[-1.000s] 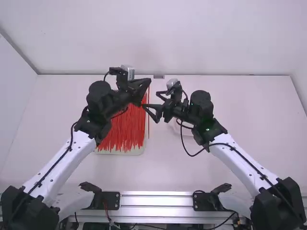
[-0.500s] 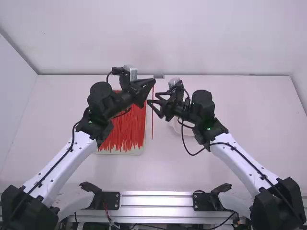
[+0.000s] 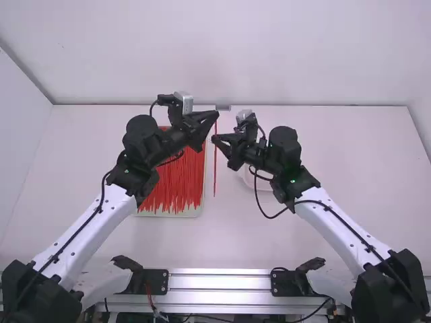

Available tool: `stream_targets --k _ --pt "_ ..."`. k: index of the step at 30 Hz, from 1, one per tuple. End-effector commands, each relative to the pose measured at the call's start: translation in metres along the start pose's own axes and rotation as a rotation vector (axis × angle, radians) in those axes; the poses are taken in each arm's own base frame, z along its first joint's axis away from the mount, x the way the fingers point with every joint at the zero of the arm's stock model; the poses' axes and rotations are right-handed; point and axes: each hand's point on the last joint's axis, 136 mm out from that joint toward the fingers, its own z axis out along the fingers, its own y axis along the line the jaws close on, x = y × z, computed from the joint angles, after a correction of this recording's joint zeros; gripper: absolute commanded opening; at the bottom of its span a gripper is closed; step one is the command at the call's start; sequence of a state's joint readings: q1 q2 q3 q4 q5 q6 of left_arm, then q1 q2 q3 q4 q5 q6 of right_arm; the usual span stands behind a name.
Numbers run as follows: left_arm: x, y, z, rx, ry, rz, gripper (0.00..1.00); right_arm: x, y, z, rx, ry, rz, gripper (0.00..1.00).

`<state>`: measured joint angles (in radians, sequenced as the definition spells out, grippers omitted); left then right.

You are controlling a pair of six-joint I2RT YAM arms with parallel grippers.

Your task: Fasten the cable tie

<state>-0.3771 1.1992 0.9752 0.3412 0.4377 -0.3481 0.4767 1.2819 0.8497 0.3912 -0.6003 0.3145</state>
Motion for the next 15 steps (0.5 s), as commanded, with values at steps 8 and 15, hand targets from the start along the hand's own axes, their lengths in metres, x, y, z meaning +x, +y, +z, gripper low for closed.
stream_targets --k 8,15 --pt "-0.004 0.004 -0.008 -0.001 -0.002 0.032 0.31 -0.012 -0.003 -0.014 -0.075 0.003 0.002 0.00" --pt "-0.020 -0.004 -0.019 0.112 0.002 0.122 0.67 -0.017 -0.014 -0.037 -0.138 0.012 0.012 0.00"
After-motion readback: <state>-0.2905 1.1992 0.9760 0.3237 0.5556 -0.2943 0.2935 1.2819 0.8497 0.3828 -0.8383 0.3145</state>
